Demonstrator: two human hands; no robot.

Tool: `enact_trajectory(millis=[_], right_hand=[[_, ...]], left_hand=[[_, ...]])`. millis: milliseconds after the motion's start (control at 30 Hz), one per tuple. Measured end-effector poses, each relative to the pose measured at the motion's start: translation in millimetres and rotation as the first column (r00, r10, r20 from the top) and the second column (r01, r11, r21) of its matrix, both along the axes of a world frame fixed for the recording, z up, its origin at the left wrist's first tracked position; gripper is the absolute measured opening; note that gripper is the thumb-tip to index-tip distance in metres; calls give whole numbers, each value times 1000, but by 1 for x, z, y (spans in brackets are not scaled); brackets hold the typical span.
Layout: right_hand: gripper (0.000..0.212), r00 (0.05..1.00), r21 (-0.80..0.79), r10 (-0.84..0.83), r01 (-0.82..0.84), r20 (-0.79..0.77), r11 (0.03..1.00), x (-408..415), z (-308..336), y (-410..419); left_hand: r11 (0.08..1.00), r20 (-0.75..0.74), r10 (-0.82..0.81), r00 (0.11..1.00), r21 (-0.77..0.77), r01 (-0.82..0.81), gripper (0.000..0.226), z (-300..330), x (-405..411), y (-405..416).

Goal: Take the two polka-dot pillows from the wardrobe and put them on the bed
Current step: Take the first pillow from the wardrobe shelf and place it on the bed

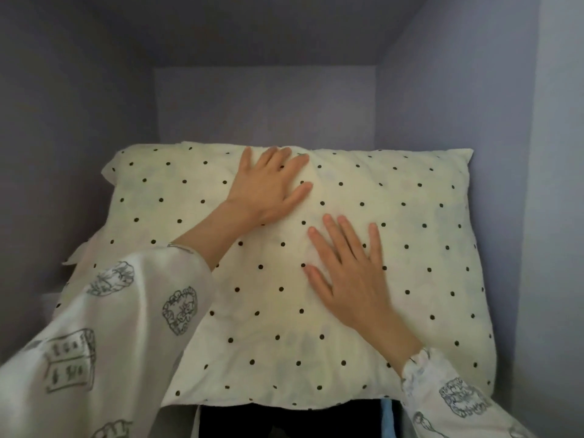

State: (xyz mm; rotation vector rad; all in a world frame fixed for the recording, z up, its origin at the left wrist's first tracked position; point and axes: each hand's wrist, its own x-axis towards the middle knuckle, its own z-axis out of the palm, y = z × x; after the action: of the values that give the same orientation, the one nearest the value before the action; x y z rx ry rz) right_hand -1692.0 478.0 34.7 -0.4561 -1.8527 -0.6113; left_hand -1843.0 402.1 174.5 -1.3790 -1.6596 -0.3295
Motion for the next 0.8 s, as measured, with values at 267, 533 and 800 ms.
enact_trajectory(millis=[267, 533, 800], right_hand=[[51, 986, 141, 164, -157, -38, 977, -2, -3, 16], [57, 930, 278, 175, -270, 322, 922, -2, 31, 33], [74, 901, 222, 57, -168, 431, 960, -14, 59, 23]], left_hand=[[994, 241, 104, 965, 13, -110, 84, 4, -11, -15], [972, 417, 213, 884, -2, -234, 101, -38, -26, -65], [872, 722, 213, 658, 164, -462, 102, -145, -13, -98]])
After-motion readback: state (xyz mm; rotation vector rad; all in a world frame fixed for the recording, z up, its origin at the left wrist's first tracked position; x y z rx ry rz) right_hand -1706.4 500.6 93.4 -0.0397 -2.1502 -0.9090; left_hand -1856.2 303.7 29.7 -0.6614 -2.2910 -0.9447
